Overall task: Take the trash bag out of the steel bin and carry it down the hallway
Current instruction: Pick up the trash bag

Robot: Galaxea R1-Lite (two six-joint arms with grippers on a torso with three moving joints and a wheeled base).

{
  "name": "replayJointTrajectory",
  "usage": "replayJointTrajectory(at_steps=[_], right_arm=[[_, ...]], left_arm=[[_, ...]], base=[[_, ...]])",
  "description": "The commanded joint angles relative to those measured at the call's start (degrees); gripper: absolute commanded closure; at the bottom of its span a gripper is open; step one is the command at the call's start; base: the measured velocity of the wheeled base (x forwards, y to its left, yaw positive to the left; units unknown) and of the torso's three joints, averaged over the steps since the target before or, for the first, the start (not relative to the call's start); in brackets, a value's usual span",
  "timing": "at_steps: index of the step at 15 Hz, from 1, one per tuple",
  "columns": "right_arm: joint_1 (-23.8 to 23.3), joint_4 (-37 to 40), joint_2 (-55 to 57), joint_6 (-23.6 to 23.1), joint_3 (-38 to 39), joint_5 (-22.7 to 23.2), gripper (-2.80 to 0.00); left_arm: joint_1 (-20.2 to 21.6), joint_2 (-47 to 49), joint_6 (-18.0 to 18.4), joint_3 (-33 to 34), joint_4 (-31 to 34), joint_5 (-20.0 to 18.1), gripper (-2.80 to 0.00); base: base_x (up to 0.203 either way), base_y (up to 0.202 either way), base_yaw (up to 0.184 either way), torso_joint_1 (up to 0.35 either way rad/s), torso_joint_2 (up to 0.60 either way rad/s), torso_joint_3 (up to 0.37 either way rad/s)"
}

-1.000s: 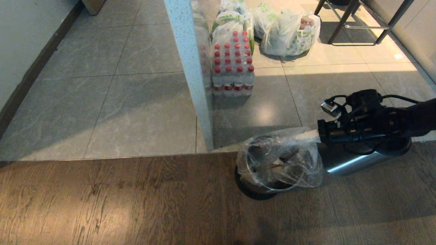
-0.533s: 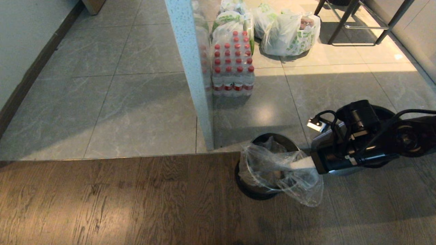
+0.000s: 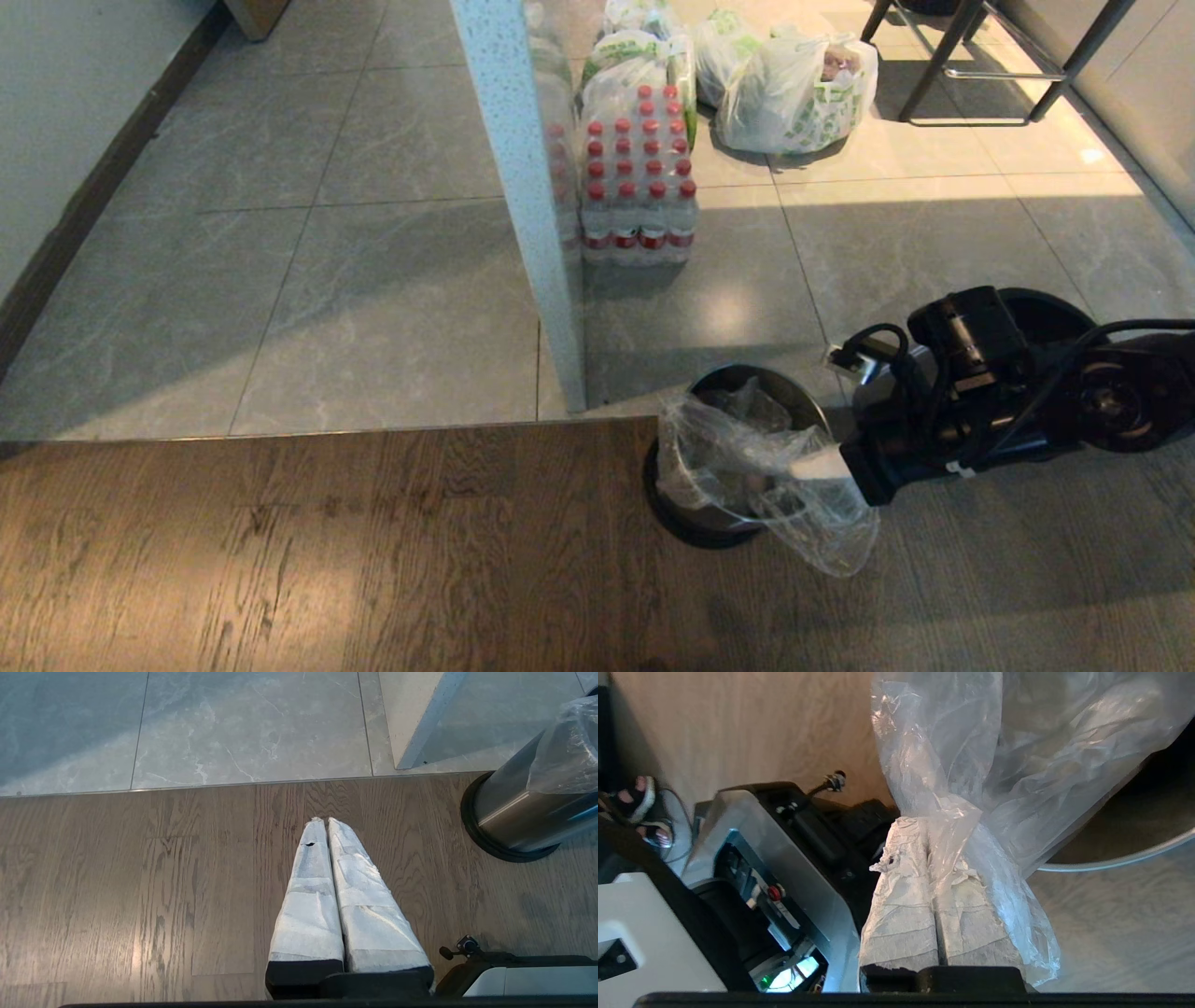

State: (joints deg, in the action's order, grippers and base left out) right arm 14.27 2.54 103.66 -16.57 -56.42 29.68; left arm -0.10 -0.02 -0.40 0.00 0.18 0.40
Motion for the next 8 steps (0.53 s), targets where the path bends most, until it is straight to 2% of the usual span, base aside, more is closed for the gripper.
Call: replayJointTrajectory(at_steps=[1, 2, 8], right_arm=[[0.7, -0.1, 0.9, 0.0, -0.2, -0.8, 0.00], [1.1, -0.2, 1.1, 0.1, -0.2, -0.9, -2.80], [0.6, -0.9, -1.8, -0.4, -1.0, -2.9, -2.80]], left_arm=[[0.0, 0.0, 0.0, 0.1, 0.0, 0.0, 0.00], [0.0, 0.0, 0.0, 0.1, 0.0, 0.0, 0.00], [0.0, 0.0, 0.0, 0.1, 0.0, 0.0, 0.00]], base=[[0.000, 0.000, 0.000, 0.000, 0.00, 0.000], [0.000, 0.000, 0.000, 0.000, 0.00, 0.000], [0.000, 0.000, 0.000, 0.000, 0.00, 0.000]])
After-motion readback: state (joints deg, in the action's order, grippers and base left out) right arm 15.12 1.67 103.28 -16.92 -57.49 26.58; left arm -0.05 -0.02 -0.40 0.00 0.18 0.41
